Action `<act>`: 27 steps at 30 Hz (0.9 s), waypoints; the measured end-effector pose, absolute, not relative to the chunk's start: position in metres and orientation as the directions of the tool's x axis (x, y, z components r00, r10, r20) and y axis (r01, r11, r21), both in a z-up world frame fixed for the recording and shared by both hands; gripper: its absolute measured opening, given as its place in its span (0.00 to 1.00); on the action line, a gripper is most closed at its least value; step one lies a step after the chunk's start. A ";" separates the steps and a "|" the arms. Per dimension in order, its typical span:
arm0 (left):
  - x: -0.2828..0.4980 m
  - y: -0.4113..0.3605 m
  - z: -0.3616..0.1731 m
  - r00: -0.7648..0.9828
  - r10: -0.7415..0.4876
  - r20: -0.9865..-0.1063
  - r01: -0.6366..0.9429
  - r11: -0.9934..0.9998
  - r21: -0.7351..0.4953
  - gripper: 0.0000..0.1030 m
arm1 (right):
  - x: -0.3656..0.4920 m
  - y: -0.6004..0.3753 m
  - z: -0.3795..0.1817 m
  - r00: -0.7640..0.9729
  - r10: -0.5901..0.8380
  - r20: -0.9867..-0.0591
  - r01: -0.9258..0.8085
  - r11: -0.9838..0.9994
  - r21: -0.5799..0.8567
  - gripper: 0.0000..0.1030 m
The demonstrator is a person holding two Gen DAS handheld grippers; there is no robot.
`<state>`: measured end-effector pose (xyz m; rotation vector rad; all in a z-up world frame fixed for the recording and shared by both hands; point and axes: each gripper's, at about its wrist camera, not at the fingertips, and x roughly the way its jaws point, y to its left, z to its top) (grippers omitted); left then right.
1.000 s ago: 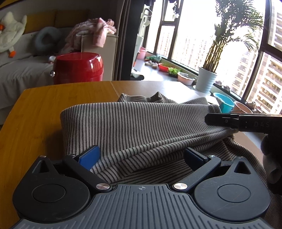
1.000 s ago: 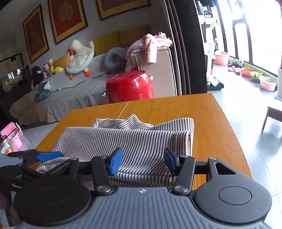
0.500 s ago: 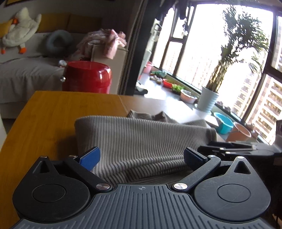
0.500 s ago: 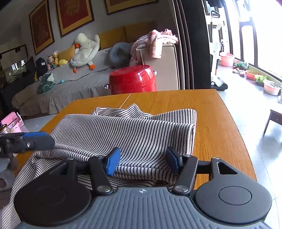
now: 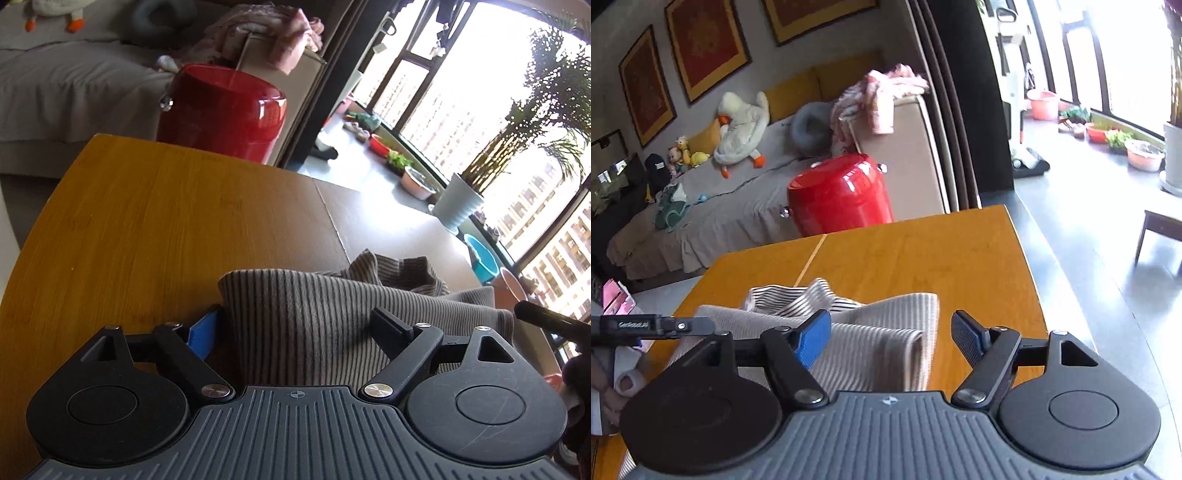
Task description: Fold clothes
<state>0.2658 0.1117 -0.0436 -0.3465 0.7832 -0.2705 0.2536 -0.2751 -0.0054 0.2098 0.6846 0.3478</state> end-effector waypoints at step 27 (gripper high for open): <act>0.163 0.095 0.045 0.752 -0.468 -0.465 0.371 0.883 -0.289 0.25 | 0.170 -0.262 0.058 0.689 0.547 -0.476 -0.523 0.830 0.197 0.18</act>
